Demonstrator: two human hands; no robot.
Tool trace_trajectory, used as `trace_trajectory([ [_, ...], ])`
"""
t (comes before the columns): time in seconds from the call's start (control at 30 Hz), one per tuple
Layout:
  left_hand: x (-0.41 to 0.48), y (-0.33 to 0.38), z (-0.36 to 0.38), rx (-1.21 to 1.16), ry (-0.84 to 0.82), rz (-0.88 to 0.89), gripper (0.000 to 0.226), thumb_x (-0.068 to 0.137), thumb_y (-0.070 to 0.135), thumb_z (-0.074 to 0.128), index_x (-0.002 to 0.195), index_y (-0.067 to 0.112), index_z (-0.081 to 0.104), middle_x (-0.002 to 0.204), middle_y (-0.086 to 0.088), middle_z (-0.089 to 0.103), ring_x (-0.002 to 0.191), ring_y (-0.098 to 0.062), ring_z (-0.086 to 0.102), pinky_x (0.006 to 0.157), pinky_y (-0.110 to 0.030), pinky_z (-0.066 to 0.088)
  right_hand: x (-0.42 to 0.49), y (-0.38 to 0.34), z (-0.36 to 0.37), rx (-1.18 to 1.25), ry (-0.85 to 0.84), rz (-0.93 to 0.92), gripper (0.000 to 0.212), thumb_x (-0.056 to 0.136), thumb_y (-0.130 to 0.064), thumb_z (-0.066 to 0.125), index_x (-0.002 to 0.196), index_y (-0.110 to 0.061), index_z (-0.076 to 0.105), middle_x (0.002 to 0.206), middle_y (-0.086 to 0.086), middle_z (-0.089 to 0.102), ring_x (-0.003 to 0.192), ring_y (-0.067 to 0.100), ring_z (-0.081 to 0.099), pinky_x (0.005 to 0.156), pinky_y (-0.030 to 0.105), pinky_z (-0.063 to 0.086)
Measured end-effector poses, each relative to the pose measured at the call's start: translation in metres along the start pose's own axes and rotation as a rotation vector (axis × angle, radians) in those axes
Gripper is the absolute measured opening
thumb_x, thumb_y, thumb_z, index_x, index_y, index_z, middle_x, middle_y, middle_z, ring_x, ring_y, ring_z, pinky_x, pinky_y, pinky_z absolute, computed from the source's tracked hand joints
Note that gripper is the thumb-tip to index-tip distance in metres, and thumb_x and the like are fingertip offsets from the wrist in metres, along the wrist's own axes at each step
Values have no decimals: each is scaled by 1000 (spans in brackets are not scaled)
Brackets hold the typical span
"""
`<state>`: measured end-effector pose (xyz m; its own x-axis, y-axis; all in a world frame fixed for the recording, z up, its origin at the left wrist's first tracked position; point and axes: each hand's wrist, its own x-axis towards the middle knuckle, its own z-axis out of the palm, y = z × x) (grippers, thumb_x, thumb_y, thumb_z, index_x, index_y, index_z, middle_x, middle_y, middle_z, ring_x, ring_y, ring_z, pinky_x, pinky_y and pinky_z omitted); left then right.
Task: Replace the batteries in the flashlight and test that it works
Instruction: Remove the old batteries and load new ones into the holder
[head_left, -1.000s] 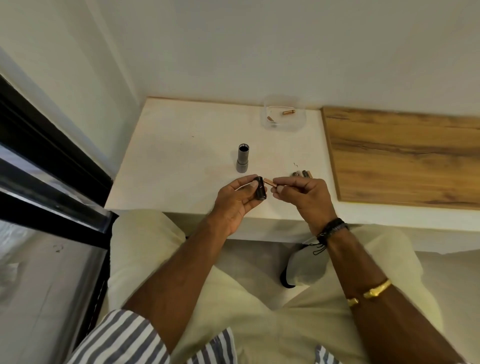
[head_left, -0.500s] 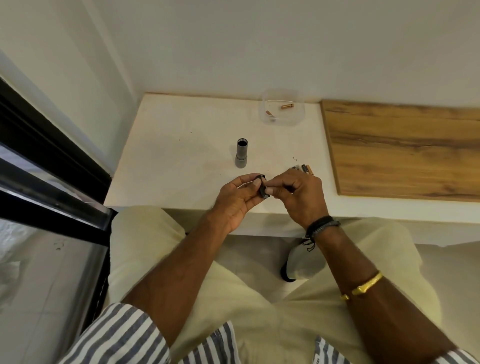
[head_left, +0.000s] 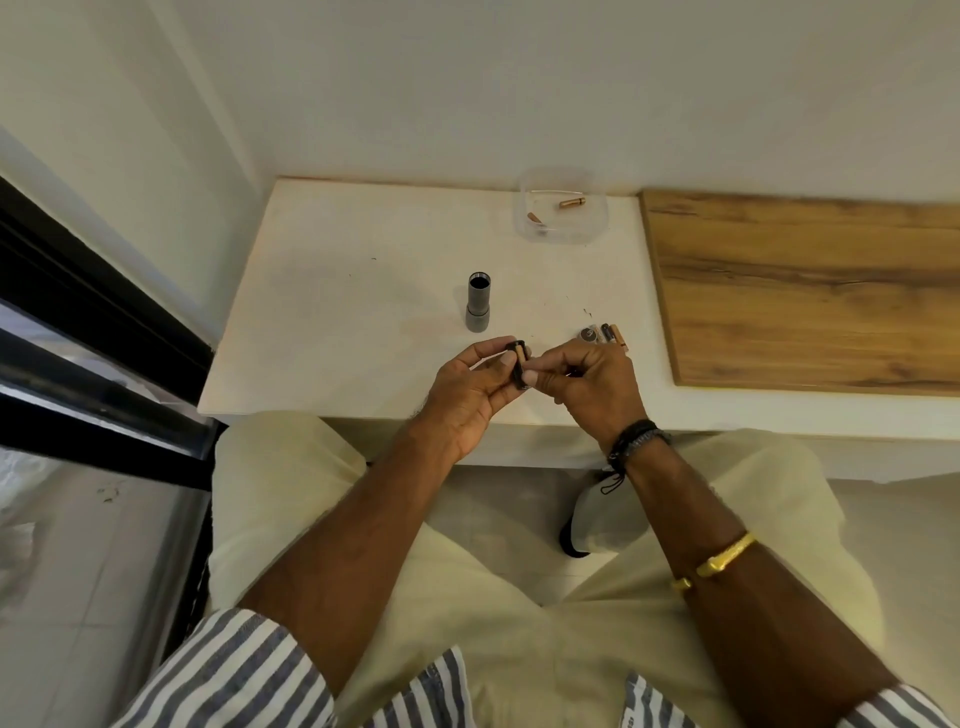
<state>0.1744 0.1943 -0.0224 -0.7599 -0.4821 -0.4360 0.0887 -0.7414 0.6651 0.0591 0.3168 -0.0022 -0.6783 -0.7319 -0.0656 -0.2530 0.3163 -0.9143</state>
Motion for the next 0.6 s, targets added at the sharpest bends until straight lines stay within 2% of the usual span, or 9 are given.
trace_trajectory([
  [0.1, 3, 1, 4, -59, 8, 5, 21, 94, -1, 59, 114, 2, 65, 108, -19, 73, 102, -28, 72, 81, -34, 59, 4, 2, 1, 104, 47, 27, 10, 83, -15, 83, 93, -15, 82, 83, 1, 78, 73, 16, 67, 62, 27, 57],
  [0.2, 9, 2, 6, -100, 23, 0, 23, 94, -1, 60, 116, -1, 64, 109, -21, 72, 102, -30, 71, 85, -36, 59, 12, 3, -2, 315, 156, 99, 10, 83, -9, 82, 89, -17, 82, 82, -3, 79, 69, 12, 66, 59, 25, 55],
  [0.27, 12, 2, 7, -96, 31, -8, 25, 93, 0, 61, 117, -2, 63, 109, -22, 72, 102, -30, 71, 85, -35, 59, 19, 4, -5, 374, 191, 132, 11, 83, -7, 81, 89, -16, 82, 84, 0, 80, 67, 10, 66, 58, 24, 54],
  [0.47, 25, 0, 4, -139, 53, -87, 22, 93, 1, 62, 114, 3, 65, 115, -20, 71, 107, -32, 70, 85, -43, 59, 68, 1, -15, 407, 257, 194, 11, 84, -7, 80, 88, -17, 81, 77, 0, 77, 66, 11, 66, 56, 23, 54],
  [0.6, 28, 2, 0, -173, 71, -104, 22, 95, 2, 59, 116, 4, 64, 117, -20, 71, 108, -31, 70, 85, -43, 59, 123, -7, -23, 286, 303, 201, 8, 82, -11, 81, 85, -18, 81, 76, 2, 77, 66, 11, 67, 54, 23, 52],
])
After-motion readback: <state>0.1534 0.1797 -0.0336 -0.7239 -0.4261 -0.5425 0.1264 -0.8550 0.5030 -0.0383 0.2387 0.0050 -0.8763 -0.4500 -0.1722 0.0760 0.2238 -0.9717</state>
